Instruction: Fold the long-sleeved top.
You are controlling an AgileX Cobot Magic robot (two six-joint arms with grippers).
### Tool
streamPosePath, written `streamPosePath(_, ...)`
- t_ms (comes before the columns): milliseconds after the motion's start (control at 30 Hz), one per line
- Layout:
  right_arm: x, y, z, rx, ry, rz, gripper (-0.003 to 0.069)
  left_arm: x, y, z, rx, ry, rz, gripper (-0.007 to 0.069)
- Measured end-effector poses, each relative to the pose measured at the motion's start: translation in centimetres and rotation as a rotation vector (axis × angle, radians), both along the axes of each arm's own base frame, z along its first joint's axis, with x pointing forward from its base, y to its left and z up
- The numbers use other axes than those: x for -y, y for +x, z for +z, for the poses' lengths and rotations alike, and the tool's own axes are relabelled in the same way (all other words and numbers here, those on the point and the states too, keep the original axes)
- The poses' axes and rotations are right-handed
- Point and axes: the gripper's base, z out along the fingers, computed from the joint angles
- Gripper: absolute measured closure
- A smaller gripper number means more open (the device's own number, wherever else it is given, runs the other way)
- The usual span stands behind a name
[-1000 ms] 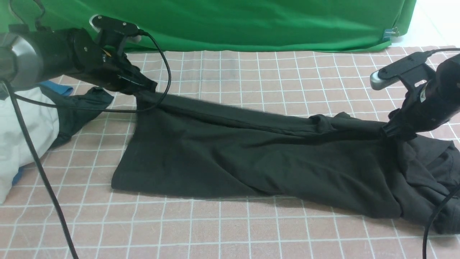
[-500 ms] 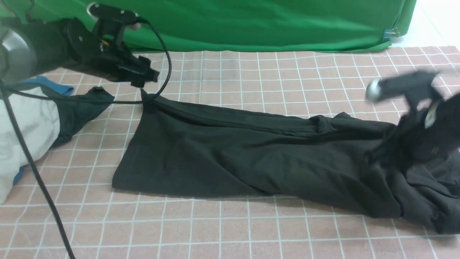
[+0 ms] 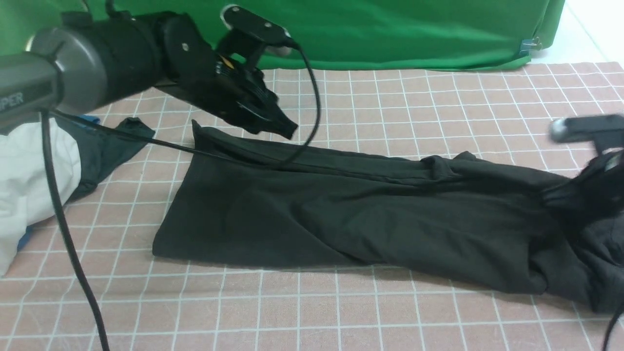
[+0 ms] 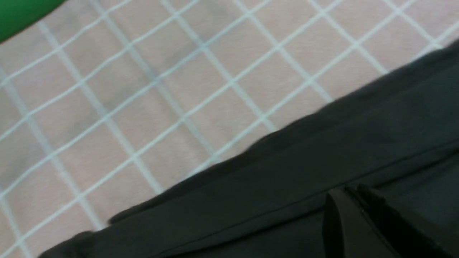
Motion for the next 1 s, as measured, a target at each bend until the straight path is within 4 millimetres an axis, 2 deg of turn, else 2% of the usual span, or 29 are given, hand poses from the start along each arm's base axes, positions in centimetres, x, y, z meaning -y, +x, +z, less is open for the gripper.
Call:
streamPosePath(100, 1.3, -0.3, 1.8, 0.026, -0.004, -0.050, 0.0516, 0.0, -0.2, -0.1, -0.018, 0.004, -0.006, 0.0608)
streamPosePath(200, 1.2, -0.8, 3.1, 0.039, 0.007, -0.068, 0.0456, 0.0, -0.2, -0.1, -0.025, 0.006, -0.007, 0.0608)
streamPosePath(267, 0.4, -1.3, 4.1, 0.032, 0.027, -0.061, 0.0356, 0.0, -0.2, -0.2, -0.029, 0.008, -0.008, 0.0608)
streamPosePath(300, 0.3, -1.3, 4.2, 0.032, 0.028, -0.058, 0.0347, 0.0, -0.2, -0.2, -0.029, 0.008, -0.008, 0.0608)
streamPosePath(333, -0.1, -1.4, 4.3, 0.029, 0.032, -0.048, 0.0281, 0.0, -0.3, -0.2, -0.032, 0.008, -0.009, 0.0608)
streamPosePath(433, -0.1, -1.3, 4.3, 0.041, 0.031, -0.048, 0.0168, 0.0, -0.3, -0.2, -0.038, 0.010, -0.011, 0.0608)
streamPosePath(500, 0.1, -1.2, 4.4, 0.055, 0.024, -0.051, 0.0120, -0.1, -0.3, -0.2, -0.039, 0.013, -0.011, 0.0608)
streamPosePath(733, 1.2, -0.5, 4.4, 0.130, -0.031, 0.005, 0.0084, -0.1, -0.3, -0.3, -0.045, 0.014, -0.013, 0.0608)
streamPosePath(1000, 2.0, 1.6, 0.8, 0.162, -0.045, 0.014, 0.0083, -0.1, -0.3, -0.3, -0.046, 0.011, -0.012, 0.0608)
